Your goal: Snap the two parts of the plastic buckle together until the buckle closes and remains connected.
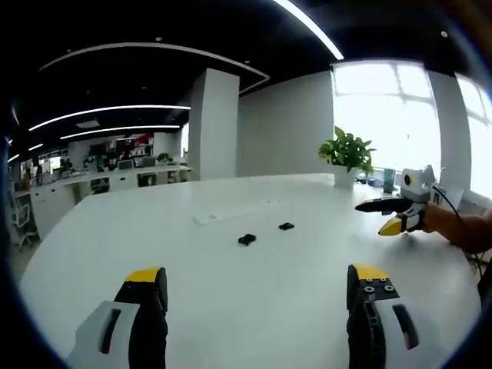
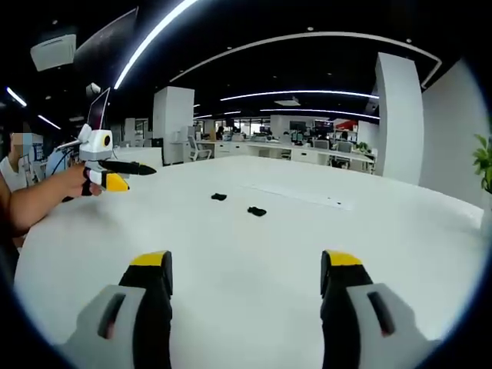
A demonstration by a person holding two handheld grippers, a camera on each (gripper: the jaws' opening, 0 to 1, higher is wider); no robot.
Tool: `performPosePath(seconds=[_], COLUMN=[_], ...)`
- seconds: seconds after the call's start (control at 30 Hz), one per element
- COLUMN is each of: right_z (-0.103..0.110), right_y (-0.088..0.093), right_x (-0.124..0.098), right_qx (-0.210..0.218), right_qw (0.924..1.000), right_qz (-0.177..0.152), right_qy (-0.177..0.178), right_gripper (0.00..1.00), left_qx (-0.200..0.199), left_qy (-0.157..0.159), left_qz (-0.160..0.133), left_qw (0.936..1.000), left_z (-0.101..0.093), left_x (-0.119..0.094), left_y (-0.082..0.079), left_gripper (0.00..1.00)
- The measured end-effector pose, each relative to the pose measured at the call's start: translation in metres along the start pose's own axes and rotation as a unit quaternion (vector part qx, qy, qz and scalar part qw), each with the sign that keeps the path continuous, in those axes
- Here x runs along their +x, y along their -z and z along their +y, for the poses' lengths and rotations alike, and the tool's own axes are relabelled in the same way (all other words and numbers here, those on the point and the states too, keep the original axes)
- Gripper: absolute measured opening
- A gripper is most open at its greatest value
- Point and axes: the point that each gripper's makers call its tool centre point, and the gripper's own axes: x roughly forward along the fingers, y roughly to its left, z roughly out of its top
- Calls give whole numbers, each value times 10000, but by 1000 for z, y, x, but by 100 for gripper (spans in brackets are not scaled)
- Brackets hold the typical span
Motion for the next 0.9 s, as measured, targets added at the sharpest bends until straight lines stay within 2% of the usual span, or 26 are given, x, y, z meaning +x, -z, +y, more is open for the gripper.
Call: performPosePath(seconds=[0.23, 0.4, 0.53, 0.63, 0.83, 0.9], right_z=[-3, -4, -3, -1, -3, -1], right_y=[-4, -2, -4, -7, -9, -11], right_x=[6, 9, 11, 11, 9, 8], right_qx=[-36, 19, 109, 138, 188, 193], right_qw=[10000, 10000, 9999, 9999, 9998, 9998], right_qz=[-12, 31, 26, -9, -32, -34], right_qy=[-26, -47, -49, -48, 10, 6], right_gripper=[78, 77, 76, 76, 75, 75], left_qx=[74, 87, 125, 213, 209, 228], left_qy=[-8, 11, 39, 40, 40, 41], left_qz=[82, 129, 102, 54, 148, 134], left_qw=[9999, 9999, 9999, 9997, 9997, 9996], left_z=[5, 5, 6, 2, -1, 1], left_x=[8, 14, 22, 21, 14, 12], left_y=[-4, 0, -11, -14, -8, -12], left_gripper=[99, 98, 98, 97, 97, 97])
